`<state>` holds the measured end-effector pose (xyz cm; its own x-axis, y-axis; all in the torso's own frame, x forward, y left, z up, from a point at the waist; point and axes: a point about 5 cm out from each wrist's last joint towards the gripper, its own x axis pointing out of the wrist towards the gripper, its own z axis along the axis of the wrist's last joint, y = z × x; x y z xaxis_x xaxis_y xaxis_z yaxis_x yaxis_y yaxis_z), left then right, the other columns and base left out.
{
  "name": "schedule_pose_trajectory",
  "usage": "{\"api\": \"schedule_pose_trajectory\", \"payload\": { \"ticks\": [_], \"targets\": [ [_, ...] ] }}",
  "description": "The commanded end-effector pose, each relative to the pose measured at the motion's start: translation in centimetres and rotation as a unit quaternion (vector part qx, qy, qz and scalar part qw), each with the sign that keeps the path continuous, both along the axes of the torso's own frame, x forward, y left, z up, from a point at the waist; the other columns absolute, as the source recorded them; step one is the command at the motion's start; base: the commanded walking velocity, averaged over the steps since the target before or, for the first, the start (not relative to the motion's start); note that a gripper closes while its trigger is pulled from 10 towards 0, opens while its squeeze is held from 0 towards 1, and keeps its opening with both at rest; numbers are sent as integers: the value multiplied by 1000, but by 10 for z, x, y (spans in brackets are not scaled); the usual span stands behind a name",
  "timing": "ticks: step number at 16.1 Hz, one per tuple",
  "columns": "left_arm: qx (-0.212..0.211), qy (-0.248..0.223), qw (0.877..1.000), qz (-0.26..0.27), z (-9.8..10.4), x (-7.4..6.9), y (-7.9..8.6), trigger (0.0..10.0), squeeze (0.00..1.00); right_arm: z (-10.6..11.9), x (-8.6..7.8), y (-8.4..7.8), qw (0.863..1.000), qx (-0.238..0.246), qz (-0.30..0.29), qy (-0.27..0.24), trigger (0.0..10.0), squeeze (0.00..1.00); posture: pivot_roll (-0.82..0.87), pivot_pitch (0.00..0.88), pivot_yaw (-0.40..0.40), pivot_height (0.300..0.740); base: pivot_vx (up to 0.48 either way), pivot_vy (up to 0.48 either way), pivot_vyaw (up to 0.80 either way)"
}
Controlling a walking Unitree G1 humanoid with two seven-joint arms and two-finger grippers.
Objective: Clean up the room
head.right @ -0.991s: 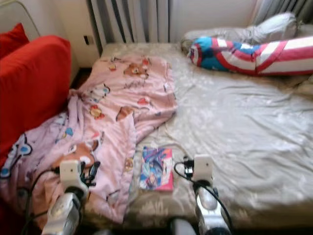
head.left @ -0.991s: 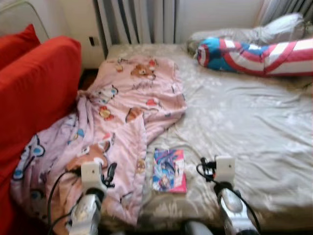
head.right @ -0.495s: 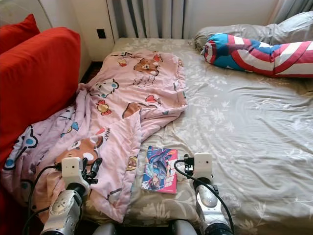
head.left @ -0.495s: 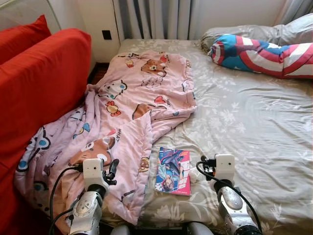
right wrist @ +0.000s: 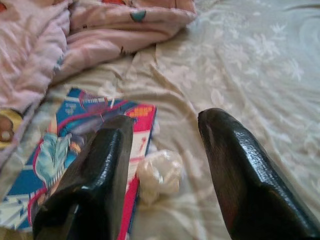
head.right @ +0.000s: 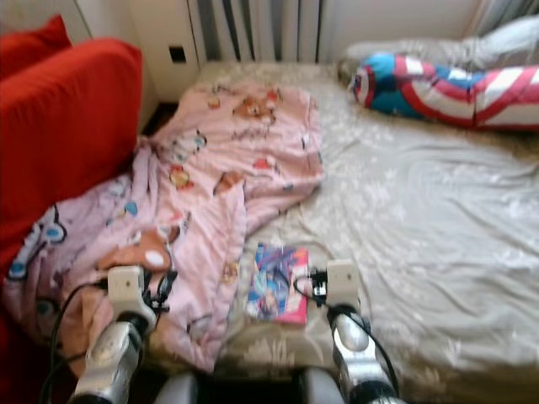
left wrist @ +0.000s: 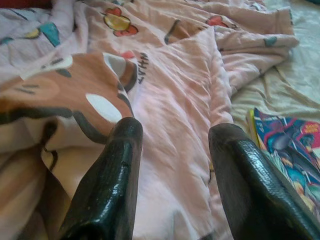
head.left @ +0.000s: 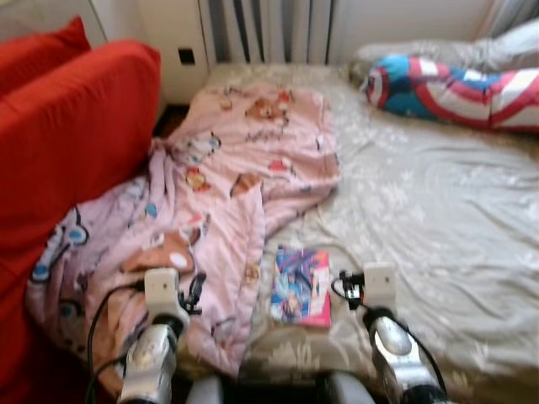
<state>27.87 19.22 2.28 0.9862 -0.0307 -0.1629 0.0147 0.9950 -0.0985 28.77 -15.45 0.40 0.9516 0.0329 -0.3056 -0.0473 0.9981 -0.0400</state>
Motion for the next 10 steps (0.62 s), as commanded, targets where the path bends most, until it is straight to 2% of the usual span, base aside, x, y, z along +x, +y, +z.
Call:
{"api": "schedule_pose_trajectory", "payload": {
  "ticks": [1,4,6,7,10],
  "targets": [
    [1,2,1000,-4,2,2,2,10000,0,-1,1,3,1000,2,5,11,10000,0,-54,121,17,630,0,0,0],
    [4,-11,1000,-10,12,9,3,10000,0,4,15,-2,999,7,-18,43,10000,0,-37,144,22,630,0,0,0],
    [4,-23,1000,-16,19,13,2,10000,0,9,23,-5,998,-7,-17,57,10000,0,-31,156,23,630,0,0,0],
    [3,-32,999,-23,25,17,1,10000,0,13,29,-6,997,-9,-15,71,10000,0,-29,161,23,630,0,0,0],
    [7,-41,999,-32,38,32,0,10000,0,28,44,-9,997,-8,-22,71,10000,0,-18,215,34,630,0,0,0]
  ]
}}
